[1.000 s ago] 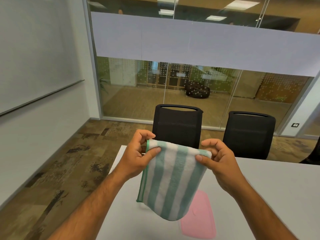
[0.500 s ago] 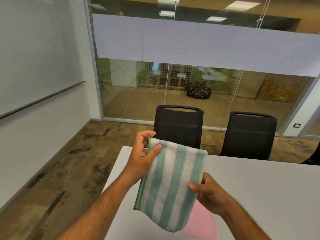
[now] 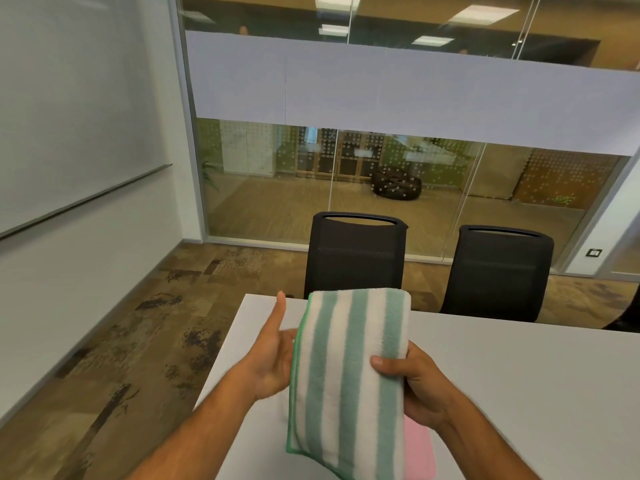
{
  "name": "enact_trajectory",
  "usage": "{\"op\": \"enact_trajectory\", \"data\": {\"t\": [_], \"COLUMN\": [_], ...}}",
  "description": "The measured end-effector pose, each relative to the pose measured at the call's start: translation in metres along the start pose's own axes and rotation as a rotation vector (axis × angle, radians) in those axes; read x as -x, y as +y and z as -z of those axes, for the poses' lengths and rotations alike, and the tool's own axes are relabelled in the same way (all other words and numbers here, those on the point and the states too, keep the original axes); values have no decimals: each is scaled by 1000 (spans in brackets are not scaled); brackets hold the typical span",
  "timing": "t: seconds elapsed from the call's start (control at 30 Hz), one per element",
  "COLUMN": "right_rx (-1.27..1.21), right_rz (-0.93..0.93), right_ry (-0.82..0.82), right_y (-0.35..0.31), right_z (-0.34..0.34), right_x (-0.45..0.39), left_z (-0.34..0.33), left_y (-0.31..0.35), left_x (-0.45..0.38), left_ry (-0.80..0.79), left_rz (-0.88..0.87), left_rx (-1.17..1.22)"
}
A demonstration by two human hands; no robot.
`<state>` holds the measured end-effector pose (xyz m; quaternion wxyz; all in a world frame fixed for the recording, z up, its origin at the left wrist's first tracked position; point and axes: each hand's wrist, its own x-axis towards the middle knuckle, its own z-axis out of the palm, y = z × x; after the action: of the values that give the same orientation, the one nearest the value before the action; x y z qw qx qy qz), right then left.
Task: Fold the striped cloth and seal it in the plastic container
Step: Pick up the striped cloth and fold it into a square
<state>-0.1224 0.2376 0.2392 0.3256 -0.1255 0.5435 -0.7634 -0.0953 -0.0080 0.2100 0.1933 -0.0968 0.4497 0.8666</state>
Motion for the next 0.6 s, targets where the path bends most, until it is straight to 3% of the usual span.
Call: {"op": "enact_trajectory", "data": {"t": [0.17,0.33,0.6], "right_rx": [-30,-2,185], "right_rz": [-26,-111,-299], "right_ry": [49,140,282], "right_y": [-4,-10,-9], "right_z": [4,6,19], "right_x": [0,-1,6], "left_z": [6,-5,-11], "left_y": [-29,-18,-22], "left_x": [3,6,5], "left_ry": [-107,9,171], "left_rz": [-11,-100,-153], "left_rx": [-59,-237,-199]}}
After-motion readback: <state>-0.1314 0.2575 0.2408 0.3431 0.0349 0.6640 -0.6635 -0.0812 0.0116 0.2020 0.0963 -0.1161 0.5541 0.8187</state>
